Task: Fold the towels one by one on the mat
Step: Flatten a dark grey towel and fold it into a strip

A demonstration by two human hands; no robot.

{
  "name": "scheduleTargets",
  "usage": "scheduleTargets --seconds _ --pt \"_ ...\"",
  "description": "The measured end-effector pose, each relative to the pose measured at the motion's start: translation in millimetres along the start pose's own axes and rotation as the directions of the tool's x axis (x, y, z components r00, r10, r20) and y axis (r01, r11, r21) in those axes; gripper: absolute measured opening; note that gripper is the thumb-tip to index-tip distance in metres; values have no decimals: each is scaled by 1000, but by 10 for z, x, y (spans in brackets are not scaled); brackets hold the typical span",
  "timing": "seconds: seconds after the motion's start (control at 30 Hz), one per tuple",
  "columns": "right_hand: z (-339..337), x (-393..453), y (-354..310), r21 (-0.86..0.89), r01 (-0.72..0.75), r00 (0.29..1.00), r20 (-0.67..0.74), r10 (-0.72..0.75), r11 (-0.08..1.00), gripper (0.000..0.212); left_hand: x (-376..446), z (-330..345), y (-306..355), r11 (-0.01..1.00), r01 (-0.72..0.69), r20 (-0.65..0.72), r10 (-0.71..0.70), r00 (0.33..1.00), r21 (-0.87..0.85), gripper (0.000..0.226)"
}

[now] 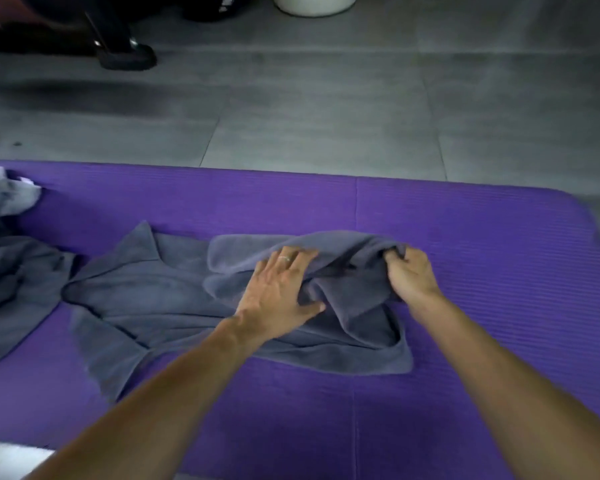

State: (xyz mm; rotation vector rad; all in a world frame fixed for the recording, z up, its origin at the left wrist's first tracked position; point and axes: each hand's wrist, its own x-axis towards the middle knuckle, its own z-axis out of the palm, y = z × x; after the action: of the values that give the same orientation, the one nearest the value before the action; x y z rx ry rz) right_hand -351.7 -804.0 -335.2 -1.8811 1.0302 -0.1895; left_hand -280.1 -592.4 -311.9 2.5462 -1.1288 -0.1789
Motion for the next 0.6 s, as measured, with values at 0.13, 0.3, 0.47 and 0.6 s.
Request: scheduleTargets --seconds 0.13,0.3,0.47,0.6 --pt "-628 129 587 239 -277 932 -169 321 931 32 108 299 336 992 -46 104 34 994 116 80" --pt "-1673 -231 1322 -195 -496 851 -305 428 846 35 357 623 944 974 -202 252 171 953 103 73" --pt "-1919 -298 1455 -452 -390 920 -176 349 802 67 582 933 1405 954 -292 386 244 890 68 80" --pt "-1720 -115 1368 -486 -194 981 -120 155 852 86 640 1112 1653 927 -373 455 317 832 38 87"
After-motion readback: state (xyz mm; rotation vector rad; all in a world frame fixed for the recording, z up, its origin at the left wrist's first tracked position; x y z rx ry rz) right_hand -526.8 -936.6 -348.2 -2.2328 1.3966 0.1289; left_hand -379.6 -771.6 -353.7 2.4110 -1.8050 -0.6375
